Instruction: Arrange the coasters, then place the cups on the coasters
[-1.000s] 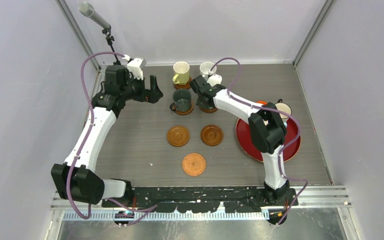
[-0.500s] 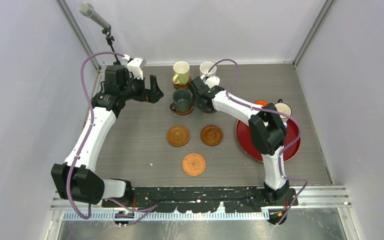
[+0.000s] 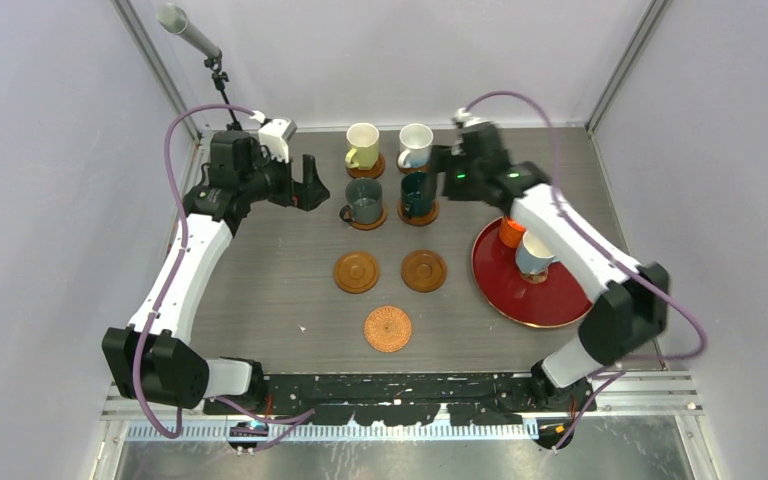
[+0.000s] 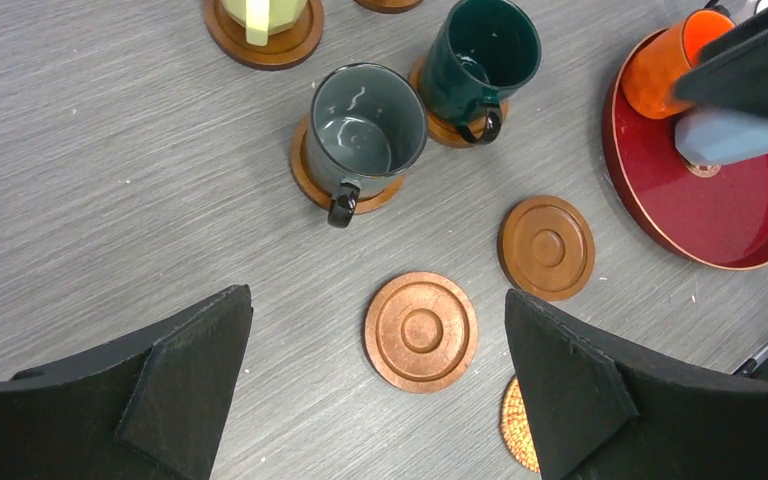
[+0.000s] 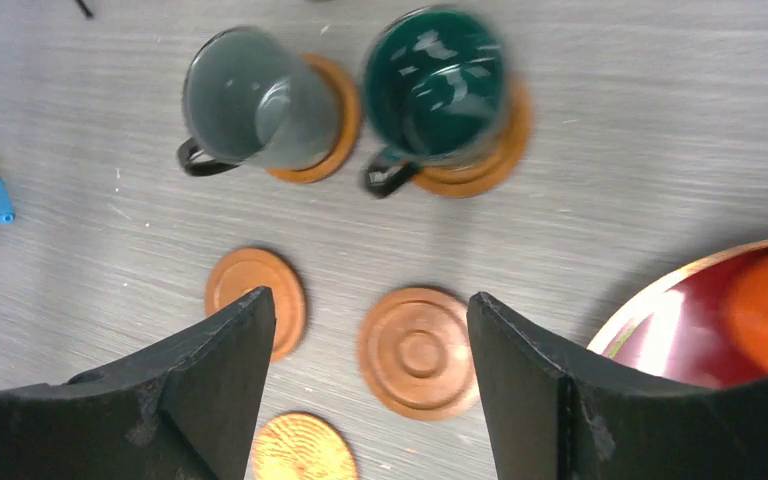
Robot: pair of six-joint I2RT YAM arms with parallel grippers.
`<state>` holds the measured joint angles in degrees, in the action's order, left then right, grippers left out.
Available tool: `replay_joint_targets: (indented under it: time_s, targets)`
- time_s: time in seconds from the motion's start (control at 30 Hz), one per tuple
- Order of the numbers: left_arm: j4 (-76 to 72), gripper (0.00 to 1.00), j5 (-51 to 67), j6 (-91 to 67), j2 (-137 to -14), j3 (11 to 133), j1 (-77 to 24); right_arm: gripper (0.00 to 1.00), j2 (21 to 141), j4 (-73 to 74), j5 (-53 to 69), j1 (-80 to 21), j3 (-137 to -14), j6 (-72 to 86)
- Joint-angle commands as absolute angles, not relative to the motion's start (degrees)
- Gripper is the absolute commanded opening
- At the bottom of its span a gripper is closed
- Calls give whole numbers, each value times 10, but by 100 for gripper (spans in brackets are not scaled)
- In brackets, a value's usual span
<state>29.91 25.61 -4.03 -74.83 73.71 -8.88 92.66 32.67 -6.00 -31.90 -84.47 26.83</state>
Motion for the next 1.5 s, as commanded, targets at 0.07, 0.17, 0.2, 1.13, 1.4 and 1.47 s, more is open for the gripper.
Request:
replay_joint_targets:
  time_s: [0.07,0.17,0.2,1.13,1.4,1.47]
  targets:
    - [318,100,285,5,-749,749,-101,75,810,429,224,-127,-816,41]
    - [332,100,291,30,-760,753,-114,76,783,509,261,-54,-824,-71]
    - [336,100,295,36,-762,754,-118,76,774,535,275,-31,-825,-111]
    - [375,100,397,77,-790,788,-138,66,901,700,288,251,-799,-784]
    - [371,100,401,69,-803,799,-138,63,914,673,284,245,-773,-802]
    - [369,100,401,68,-806,799,-138,62,917,675,281,244,-767,-805]
